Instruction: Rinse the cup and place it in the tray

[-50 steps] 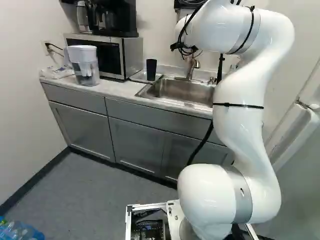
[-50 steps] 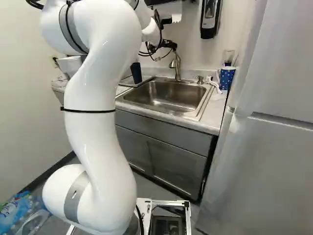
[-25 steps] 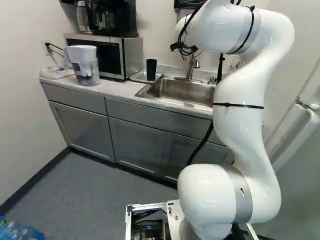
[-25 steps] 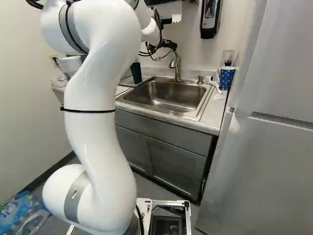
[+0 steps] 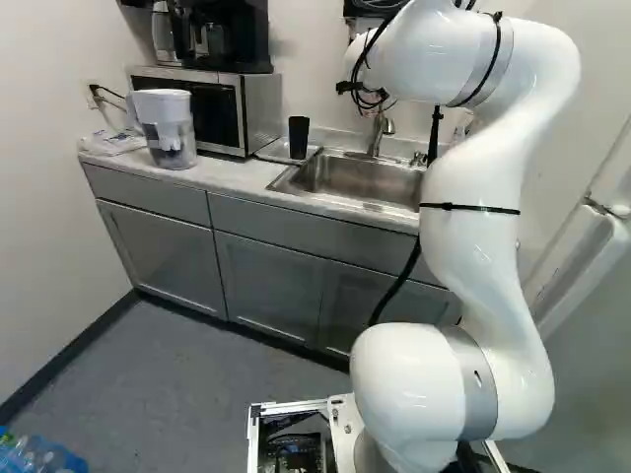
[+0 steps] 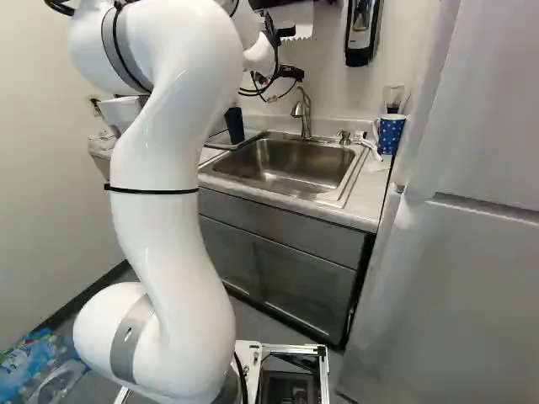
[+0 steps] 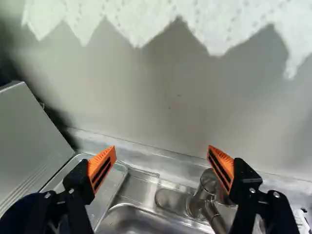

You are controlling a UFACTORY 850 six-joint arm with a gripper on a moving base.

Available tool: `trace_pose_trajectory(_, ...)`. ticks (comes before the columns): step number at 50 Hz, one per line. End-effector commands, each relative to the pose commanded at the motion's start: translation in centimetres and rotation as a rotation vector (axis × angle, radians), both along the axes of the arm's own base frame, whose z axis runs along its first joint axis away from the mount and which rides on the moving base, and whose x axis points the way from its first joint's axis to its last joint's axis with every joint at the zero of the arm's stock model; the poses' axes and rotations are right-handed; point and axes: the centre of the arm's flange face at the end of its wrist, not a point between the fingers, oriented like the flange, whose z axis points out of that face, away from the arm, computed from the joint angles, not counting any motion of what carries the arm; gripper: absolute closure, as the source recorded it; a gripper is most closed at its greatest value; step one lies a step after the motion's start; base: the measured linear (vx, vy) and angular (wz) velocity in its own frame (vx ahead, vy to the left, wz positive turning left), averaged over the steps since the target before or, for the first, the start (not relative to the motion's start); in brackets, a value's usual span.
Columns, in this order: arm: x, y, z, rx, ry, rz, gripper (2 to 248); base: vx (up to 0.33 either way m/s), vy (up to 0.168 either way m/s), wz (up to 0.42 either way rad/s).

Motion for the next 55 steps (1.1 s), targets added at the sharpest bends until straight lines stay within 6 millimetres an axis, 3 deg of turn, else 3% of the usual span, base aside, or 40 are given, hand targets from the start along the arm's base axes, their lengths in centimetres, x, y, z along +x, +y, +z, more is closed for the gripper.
trace_pose_trajectory(25,-1.7,0.3,2.9,-0.004,-0.031,0.001,3,0.0,0.0,0.0)
trace_pose_trajectory(55,-5.4,-0.9,2.5,0.011,0.087,-0.029,3,0.0,0.0,0.0)
